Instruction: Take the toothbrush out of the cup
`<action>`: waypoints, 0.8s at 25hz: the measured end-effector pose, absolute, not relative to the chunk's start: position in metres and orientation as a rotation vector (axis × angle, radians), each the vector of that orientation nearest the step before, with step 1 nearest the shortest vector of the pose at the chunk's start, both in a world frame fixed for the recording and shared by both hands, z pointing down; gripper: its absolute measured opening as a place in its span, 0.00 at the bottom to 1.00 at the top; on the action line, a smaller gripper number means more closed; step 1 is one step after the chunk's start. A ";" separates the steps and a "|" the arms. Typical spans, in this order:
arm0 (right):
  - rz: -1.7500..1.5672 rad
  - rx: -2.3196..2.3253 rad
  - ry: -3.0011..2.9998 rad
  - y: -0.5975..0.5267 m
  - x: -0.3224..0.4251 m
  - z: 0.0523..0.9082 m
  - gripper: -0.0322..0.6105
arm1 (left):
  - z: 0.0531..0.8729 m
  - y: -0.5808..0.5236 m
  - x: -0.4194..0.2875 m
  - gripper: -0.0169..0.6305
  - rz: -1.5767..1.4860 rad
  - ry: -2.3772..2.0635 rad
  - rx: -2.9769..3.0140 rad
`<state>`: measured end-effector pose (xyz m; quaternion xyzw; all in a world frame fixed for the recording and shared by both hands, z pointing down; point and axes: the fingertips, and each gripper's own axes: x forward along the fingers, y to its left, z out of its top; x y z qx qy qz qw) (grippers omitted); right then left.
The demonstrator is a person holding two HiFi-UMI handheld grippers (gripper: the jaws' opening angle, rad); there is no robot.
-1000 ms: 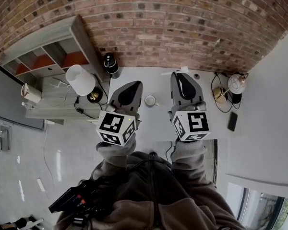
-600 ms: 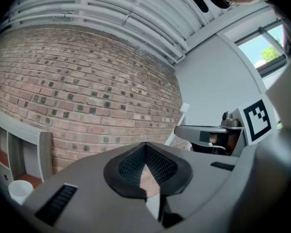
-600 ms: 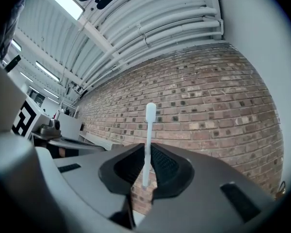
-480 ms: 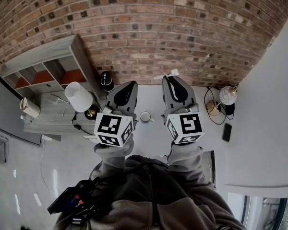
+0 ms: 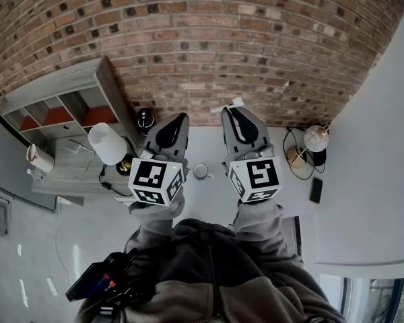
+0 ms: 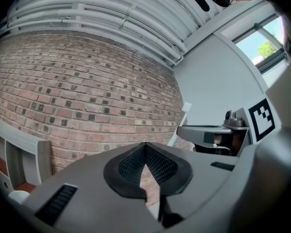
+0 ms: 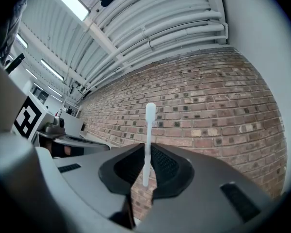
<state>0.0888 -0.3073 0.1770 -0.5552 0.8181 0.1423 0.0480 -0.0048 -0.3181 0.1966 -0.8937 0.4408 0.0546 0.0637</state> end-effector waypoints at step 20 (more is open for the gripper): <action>0.416 -1.694 2.483 -0.296 0.093 0.183 0.12 | 0.209 -0.309 0.000 0.03 0.112 1.328 -2.721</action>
